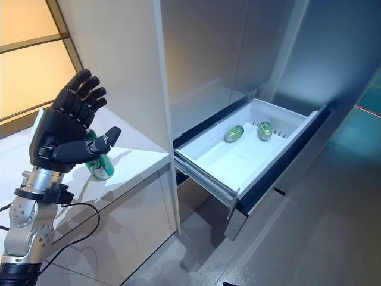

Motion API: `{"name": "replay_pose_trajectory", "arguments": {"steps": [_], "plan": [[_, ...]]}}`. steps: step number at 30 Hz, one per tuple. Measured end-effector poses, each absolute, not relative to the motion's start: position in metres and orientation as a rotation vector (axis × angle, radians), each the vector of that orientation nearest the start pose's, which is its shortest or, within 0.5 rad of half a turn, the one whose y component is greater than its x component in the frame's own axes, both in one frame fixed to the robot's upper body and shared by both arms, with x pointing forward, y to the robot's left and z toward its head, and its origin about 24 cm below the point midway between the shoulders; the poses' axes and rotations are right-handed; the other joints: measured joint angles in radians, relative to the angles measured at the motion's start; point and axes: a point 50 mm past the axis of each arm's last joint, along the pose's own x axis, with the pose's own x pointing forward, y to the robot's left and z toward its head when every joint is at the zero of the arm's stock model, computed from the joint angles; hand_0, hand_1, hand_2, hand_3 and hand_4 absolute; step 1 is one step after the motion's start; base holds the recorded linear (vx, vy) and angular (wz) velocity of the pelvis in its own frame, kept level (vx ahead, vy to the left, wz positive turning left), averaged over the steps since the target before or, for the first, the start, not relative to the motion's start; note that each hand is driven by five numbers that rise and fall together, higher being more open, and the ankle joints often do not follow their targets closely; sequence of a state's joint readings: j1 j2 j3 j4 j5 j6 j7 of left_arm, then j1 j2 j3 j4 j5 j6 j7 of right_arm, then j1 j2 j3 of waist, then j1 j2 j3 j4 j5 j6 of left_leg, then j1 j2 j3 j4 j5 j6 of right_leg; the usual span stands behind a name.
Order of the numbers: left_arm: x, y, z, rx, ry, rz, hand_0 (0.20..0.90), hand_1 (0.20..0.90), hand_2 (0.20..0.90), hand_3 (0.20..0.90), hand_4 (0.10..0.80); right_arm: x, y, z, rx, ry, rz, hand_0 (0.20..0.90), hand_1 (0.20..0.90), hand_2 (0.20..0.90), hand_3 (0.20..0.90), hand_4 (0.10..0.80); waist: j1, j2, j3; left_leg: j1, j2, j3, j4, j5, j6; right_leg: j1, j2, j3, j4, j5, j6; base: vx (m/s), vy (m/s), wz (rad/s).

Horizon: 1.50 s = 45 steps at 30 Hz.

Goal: Put drinks into fridge and close the fridge

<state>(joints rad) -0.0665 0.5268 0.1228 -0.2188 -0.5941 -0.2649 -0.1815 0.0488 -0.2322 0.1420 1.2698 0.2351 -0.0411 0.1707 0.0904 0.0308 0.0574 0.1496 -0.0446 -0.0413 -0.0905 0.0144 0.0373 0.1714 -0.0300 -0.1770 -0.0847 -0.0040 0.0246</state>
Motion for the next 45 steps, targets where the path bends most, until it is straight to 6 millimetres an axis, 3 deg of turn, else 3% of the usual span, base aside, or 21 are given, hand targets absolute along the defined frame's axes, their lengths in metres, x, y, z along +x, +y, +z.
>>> {"name": "replay_pose_trajectory", "arguments": {"steps": [9, 22, 45], "plan": [[0.247, 0.242, 0.167, -0.032, -0.565, -0.080, 0.900, 0.900, 0.900, 0.900, 0.800, 0.064, -0.222, -0.168, 0.013, 1.285, -0.016, 0.900, 0.900, 0.900, 0.900, 0.800, 0.020, -0.010, -0.008, -0.014, -0.007, -0.033, 0.003, 0.010, 0.002, 0.000, -0.005, -0.034, 0.000, -0.005, 0.003, -0.010, 0.010, 0.12], [0.247, 0.266, 0.130, -0.153, -0.414, 0.056, 0.900, 0.900, 0.900, 0.900, 0.800, 0.063, -0.223, -0.168, 0.018, 1.307, -0.019, 0.900, 0.900, 0.900, 0.900, 0.800, 0.023, -0.009, -0.007, -0.012, -0.009, -0.050, 0.000, 0.013, 0.001, 0.008, -0.006, -0.040, 0.000, -0.007, 0.002, 0.006, 0.008, 0.04], [0.251, 0.265, 0.118, -0.169, -0.309, -0.007, 0.900, 0.900, 0.900, 0.900, 0.800, 0.066, -0.223, -0.168, 0.015, 1.296, -0.018, 0.900, 0.900, 0.900, 0.900, 0.800, 0.012, -0.005, 0.007, -0.010, -0.008, -0.037, 0.000, 0.013, 0.001, 0.007, -0.006, -0.032, 0.000, -0.007, 0.002, 0.000, 0.000, 0.00]]}}
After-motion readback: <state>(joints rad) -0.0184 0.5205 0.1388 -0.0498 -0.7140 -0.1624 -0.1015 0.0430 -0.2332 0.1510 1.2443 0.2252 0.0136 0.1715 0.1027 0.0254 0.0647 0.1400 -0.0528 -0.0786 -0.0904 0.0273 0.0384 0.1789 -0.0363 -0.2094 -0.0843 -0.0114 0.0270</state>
